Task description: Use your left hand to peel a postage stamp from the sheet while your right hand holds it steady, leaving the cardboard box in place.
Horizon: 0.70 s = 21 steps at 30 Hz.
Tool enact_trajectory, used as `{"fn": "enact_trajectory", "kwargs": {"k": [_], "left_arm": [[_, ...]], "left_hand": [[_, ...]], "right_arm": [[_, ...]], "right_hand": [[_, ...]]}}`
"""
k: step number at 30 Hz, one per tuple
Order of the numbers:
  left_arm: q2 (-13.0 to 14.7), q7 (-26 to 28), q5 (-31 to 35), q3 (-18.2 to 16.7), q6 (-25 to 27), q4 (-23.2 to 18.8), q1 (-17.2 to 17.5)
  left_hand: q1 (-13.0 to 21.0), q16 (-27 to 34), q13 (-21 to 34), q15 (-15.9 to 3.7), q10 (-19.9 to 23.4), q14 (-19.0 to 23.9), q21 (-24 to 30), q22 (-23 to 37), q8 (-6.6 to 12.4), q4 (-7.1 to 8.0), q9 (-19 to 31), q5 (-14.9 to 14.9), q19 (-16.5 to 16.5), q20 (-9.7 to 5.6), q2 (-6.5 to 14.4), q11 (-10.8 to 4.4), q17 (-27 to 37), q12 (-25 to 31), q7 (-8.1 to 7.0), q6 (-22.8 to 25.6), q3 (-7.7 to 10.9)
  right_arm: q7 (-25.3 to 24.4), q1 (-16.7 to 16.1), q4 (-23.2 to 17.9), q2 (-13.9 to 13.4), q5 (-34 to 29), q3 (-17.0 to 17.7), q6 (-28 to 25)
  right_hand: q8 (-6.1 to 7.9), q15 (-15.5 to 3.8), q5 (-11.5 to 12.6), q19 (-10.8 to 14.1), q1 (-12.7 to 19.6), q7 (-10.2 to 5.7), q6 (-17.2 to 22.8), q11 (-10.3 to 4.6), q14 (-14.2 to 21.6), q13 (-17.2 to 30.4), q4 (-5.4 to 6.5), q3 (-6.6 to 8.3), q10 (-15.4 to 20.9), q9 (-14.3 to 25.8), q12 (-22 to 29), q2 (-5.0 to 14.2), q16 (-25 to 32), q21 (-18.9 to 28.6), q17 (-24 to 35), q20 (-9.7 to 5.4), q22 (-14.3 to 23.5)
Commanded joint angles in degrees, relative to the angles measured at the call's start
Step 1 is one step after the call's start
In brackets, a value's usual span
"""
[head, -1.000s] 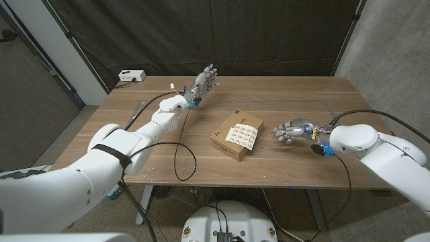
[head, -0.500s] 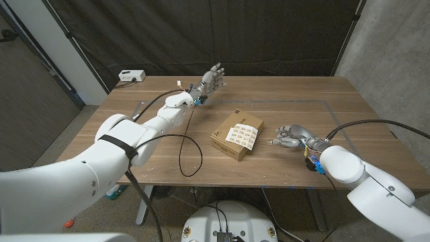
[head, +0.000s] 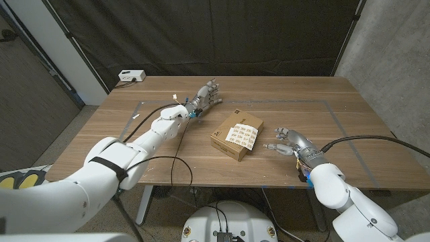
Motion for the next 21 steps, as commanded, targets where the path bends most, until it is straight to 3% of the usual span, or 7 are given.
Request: {"fn": "enact_trajectory", "kwargs": {"k": [1,5,9,15,21], "left_arm": [[4.8,4.8,-0.9,0.0,9.7,-25.6,6.8],[4.0,3.4,-0.7,0.9,9.0,-23.2,5.1],[3.7,1.3,-0.7,1.6,8.1,-22.3,3.9],[3.7,0.4,0.6,2.8,7.0,-23.3,2.5],[4.1,0.3,0.4,3.0,8.3,-24.7,2.5]], "left_hand": [[0.9,0.1,0.3,0.7,-2.7,-4.6,-0.3,0.4,0.23,-0.25,0.3,-0.2,-11.0,0.73,2.2,0.68,0.3,0.6,0.61,-3.1,0.25],[0.9,0.1,0.3,0.83,-2.7,-4.7,-0.3,0.4,0.21,-0.18,0.3,-0.3,-11.1,0.98,2.3,0.84,0.3,0.6,0.56,-3.1,0.28],[0.9,0.1,0.4,0.22,-2.6,-4.7,0.4,0.5,0.13,0.0,0.3,-0.7,-9.2,0.11,2.4,1.07,0.4,0.6,0.58,-2.9,0.39],[1.0,0.1,0.4,0.22,-2.6,-4.6,0.6,0.5,0.04,0.04,0.3,-0.9,-8.7,0.49,2.4,1.15,0.4,0.5,0.54,-3.0,0.47],[1.0,0.2,0.4,0.23,-2.5,-4.6,0.4,0.6,0.01,0.13,0.4,-1.0,-9.0,0.74,2.4,1.14,0.4,0.5,0.51,-2.9,0.48]], "right_arm": [[-7.5,-4.1,5.6,6.5,-6.2,0.2,13.5],[-9.9,-4.7,7.7,8.3,-9.5,-0.4,16.3],[-11.7,-5.0,9.8,10.4,-11.3,-0.6,18.7],[-16.1,-4.6,14.6,13.2,-15.2,-1.6,22.1],[-19.5,-4.2,18.3,15.9,-18.2,-2.2,24.2]], "right_hand": [[1.14,-2.95,1.1,1.5,-0.1,-0.55,2.0,-0.46,1.5,0.0,-0.07,-0.95,2.2,0.3,1.5,-1.21,0.4,-0.9,0.3,-0.11,-0.4],[1.61,-3.48,1.8,2.7,-0.1,-0.87,3.2,-1.32,2.1,0.1,-0.19,-1.53,3.4,0.4,2.3,-1.73,0.5,-1.4,0.5,-0.81,-0.5],[1.95,-3.77,2.1,2.9,-0.3,-1.51,4.0,-2.17,2.2,0.1,-0.15,-2.07,4.1,0.5,2.8,-2.04,0.5,-2.0,0.6,-1.47,-0.5],[2.1,-4.79,2.9,3.3,0.5,-1.57,4.5,-2.0,4.3,0.1,-0.31,-2.16,5.2,0.6,3.4,-1.49,1.5,-2.7,1.0,-1.73,-0.5],[2.3,-5.66,3.8,3.9,1.8,-2.02,5.1,-2.89,5.4,0.2,-0.64,-2.04,6.0,0.6,4.1,-0.85,2.3,-3.2,1.6,-2.03,-0.3]]}}
